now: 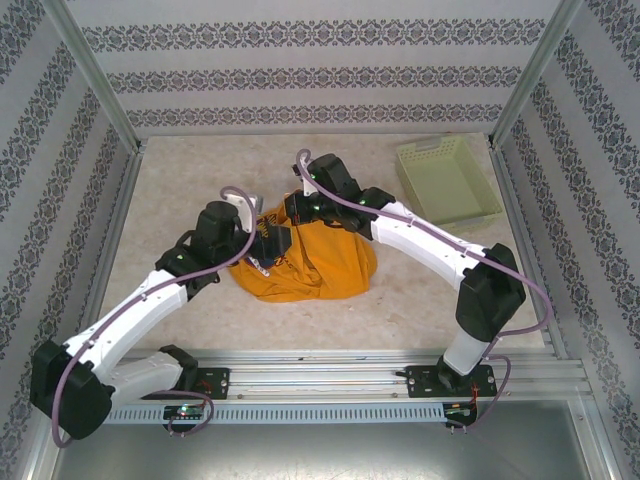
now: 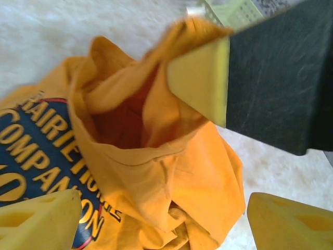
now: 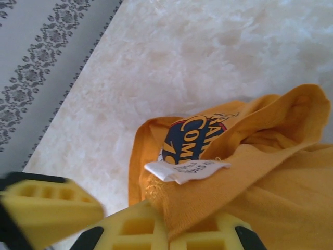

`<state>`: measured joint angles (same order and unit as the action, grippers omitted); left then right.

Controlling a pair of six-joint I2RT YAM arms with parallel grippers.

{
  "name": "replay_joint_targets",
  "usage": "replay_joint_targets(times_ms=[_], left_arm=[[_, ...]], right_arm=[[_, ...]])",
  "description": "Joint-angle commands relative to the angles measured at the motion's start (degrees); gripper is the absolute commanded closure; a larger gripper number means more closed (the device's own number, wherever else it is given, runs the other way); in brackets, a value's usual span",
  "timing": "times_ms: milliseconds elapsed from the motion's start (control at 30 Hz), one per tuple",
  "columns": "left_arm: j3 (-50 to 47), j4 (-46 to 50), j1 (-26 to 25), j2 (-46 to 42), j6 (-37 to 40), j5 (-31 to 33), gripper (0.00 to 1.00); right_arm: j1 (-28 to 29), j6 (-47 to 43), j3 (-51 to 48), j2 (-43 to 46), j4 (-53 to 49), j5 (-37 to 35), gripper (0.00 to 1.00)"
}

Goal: Fold the inside-out t-shirt

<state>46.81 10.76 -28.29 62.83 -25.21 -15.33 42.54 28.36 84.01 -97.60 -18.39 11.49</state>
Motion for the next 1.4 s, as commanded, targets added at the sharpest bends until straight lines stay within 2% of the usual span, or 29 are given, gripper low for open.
replay_joint_targets(times_ms=[0, 200, 433, 567, 667, 733, 833, 1000, 1167, 1267, 1367], left_arm=[[0.29, -7.87, -1.93, 2.96, 3.24, -2.21, 0.18], [0.38, -9.39, -2.3, 8.88, 0.29, 1.02, 0.37], [1.06, -11.01, -2.21, 11.1, -2.2, 4.72, 0.56], [1.05, -11.56, -2.21, 12.03, -3.09, 4.07, 0.76], [0.73, -11.59, -2.22, 11.5, -3.5, 3.97, 0.92], [0.24, -11.64, -2.14, 10.09, -3.79, 3.75, 0.99], [-0.13, -11.09, -1.71, 8.03, -4.01, 3.01, 1.0], [-0.37, -9.64, -0.24, 5.5, -3.7, 1.38, 1.0], [-0.03, -9.03, 1.46, 3.73, -4.38, -0.36, 1.0], [1.29, -7.99, 1.62, 2.51, -4.69, -0.83, 1.0], [3.35, -5.64, 1.74, 1.4, -4.07, -0.72, 1.0]], right_arm=[[0.77, 1.86, 1.07, 3.26, 2.9, 1.59, 1.0], [1.39, 2.3, 1.33, 4.35, 2.87, 1.45, 1.0], [1.92, 2.67, 0.46, 4.75, 2.86, -0.43, 1.0], [1.36, 2.95, 0.11, 5.22, 2.32, -2.14, 1.0], [0.21, 3.56, -0.37, 5.65, 0.86, -3.84, 0.93], [-0.69, 2.95, -1.85, 7.12, -0.76, -6.13, 0.81], [-0.27, -1.2, -7.64, 11.6, -2.3, -12.84, 0.62], [2.62, -2.26, -22.68, 18.35, 2.71, -12.7, 0.43], [7.61, 2.12, -33.84, 15.61, 9.37, -14.72, 0.25], [8.59, 4.01, -33.98, 9.96, 10.59, -15.29, 0.26], [8.49, 5.45, -32.16, 7.17, 7.28, -22.68, 0.39]])
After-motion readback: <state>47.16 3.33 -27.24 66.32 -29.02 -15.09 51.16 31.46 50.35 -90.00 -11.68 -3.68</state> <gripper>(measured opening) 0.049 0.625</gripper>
